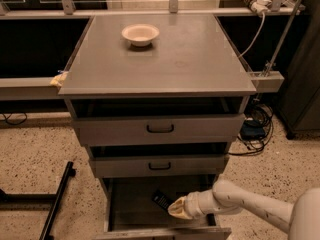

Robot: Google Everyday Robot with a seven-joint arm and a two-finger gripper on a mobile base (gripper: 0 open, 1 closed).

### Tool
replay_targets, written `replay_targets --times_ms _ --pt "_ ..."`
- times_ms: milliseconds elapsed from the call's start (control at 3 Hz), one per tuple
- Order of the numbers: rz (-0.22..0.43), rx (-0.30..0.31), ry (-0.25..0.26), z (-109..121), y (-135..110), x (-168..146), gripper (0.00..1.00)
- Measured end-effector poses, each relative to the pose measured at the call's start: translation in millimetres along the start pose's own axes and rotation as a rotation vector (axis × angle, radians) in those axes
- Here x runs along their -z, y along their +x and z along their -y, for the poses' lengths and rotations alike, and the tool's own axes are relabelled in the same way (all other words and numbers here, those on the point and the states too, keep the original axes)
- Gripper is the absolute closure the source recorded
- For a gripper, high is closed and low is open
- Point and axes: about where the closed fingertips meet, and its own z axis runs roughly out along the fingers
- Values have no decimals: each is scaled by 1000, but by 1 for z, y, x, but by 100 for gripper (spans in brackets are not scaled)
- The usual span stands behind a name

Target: Pick rxbar chocolate from bottom drawer and place on counter

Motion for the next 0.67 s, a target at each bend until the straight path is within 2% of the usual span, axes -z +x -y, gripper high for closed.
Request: replay_targets --times_ms 667 --pt "-3 1 12 -1 8 -7 100"
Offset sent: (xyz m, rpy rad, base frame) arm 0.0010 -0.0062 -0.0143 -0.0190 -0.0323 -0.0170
